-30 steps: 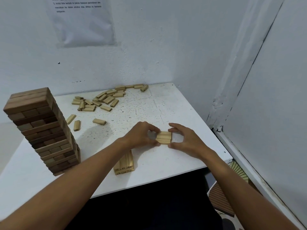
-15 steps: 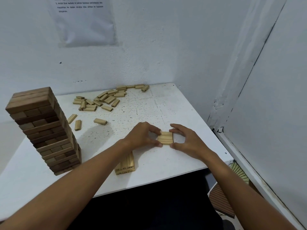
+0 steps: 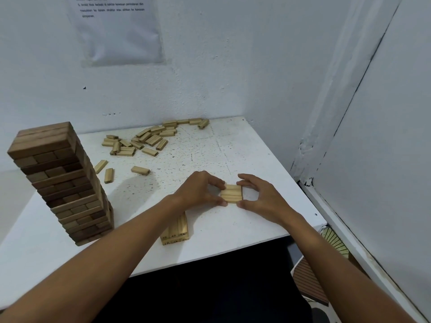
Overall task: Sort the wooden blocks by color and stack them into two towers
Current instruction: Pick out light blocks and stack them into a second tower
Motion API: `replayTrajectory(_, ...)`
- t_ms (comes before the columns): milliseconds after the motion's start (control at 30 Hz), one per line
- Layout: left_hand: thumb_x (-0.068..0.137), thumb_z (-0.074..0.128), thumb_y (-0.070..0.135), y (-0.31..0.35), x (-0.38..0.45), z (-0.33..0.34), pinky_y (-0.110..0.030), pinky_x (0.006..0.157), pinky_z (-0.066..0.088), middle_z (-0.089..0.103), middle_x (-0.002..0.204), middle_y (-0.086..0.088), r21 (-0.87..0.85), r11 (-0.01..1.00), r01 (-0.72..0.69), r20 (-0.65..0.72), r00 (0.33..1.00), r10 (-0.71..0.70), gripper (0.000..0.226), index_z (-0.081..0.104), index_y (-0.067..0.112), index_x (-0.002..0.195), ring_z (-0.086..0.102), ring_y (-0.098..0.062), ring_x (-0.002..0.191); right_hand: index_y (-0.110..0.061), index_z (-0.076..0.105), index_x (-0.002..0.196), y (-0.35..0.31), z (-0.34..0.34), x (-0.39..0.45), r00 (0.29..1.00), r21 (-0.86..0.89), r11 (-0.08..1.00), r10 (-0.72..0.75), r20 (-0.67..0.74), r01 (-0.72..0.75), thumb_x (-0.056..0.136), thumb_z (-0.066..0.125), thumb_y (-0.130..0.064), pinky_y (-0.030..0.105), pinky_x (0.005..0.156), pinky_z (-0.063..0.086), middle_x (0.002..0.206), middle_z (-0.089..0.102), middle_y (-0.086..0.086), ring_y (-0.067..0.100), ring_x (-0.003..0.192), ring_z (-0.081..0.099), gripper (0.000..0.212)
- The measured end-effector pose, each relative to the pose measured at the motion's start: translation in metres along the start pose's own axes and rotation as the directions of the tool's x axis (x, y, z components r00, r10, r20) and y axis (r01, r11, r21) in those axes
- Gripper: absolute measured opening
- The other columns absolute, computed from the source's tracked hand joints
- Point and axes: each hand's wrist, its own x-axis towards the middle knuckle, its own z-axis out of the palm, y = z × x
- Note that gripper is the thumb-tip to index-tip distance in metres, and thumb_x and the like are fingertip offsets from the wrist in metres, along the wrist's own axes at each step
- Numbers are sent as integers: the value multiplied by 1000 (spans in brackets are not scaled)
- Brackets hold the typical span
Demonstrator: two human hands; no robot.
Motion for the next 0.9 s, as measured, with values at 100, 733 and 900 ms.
replayTrajectory(100,62,89,39,1,-1,-2,-17,83,38,65,113,10,17,1000,6,2,1000,-6,62,68,24,118,53,-4,101,-30,49,136,0,0,-1,1000,9,1000,-4,-8,4,73,83,-15,10,96,37,125,62,-10,-2,117,54,73)
replayTrajectory(733,65,88,25,8,-6,-26,-12,71,39,68,103,10,17,999,-48,-13,999,49,65,63,14,124,57,-6,88,-42,53,121,-25,-2,3,990,-49,990,-134,-46,132,69,79,-17,36,98,46,108,66,-13,9,113,55,63)
replayTrajectory(900,63,88,27,-2,-34,-53,-14,70,41,68,103,13,-16,1000,-9,-88,996,8,67,63,15,125,58,-3,89,-40,55,119,-54,12,11,972,-39,971,-237,0,237,64,76,-28,31,98,44,107,67,-13,8,110,58,60)
